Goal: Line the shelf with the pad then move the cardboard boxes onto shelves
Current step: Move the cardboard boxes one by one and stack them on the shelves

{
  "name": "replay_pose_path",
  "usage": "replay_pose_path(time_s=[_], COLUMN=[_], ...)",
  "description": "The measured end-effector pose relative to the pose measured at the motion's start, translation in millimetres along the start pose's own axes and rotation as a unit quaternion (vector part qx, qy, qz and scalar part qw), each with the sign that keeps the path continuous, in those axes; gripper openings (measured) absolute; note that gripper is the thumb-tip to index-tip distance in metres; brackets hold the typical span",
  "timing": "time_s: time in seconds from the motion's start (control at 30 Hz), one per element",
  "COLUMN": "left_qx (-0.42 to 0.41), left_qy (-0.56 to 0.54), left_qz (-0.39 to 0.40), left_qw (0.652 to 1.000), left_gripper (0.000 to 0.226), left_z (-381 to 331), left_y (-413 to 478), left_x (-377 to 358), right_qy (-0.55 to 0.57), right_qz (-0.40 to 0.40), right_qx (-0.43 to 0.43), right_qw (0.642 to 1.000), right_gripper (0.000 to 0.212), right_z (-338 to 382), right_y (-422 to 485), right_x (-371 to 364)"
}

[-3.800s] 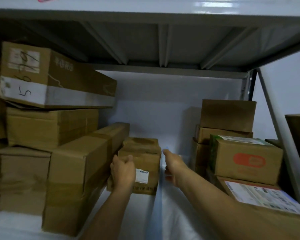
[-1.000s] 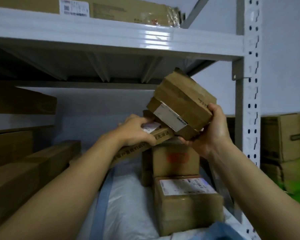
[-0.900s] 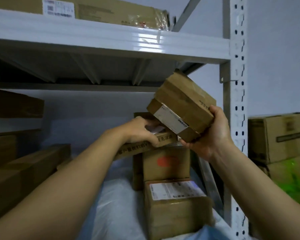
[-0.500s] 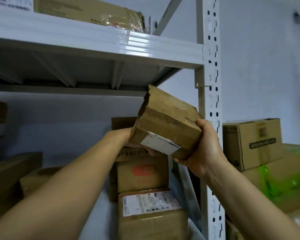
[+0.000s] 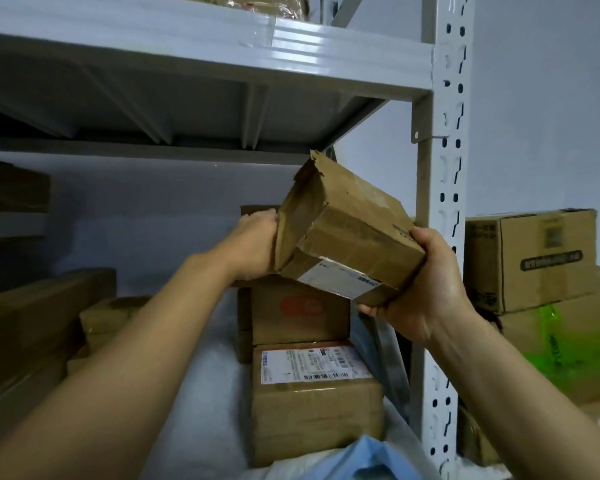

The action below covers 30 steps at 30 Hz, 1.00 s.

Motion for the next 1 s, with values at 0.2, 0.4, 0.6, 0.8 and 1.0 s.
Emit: replay_pose_path(time_s=[0.2,0.4,0.6,0.8,1.0], left_qx=[0.109,0.106,0.066,0.111,0.127], left_qy=[-0.076,-0.290,-0.367,-0.299,-0.295], left_qz=[-0.237,-0.165,-0.009,-0.010,-0.021], left_qw=[0.962,0.937,0.928,0.948,0.947], left_gripper=[0.023,0.037,0.073,0.051,0.033], left_z=[12.6,1.6,2.5,3.5,0.7], left_y=[-59.3,-100.9,-116.8,-118.8,-114.7], left_x=[-5.6,-30.4,-49.8,-65.4,-71.9], right_qy=[-0.047,-0.163,-0.265,-0.320,-0.377], right_qz=[-0.020,-0.058,-0.106,-0.097,-0.112], right_qx=[-0.030,-0.034,-0.064,-0.042,-0.008], right_qw=[0.998,0.984,0.956,0.941,0.919], right_gripper=[0.031,0.026,0.034,0.037,0.074], right_z=[-11.2,-20.8,-25.6,-31.5,-28.2], right_y=[-22.0,-44.0,-49.0,-44.5,-38.2], right_x=[6.3,1.6,-3.6,-7.4,-4.9])
Point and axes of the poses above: each hand's wrist, its own y-axis towards the middle knuckle, its own x-axis out of the back of the hand, z = x × y, the point moved 3 cm from there along y, towards the middle knuckle, and after that the axes turned 14 degrees about y, right-handed, at the moved point
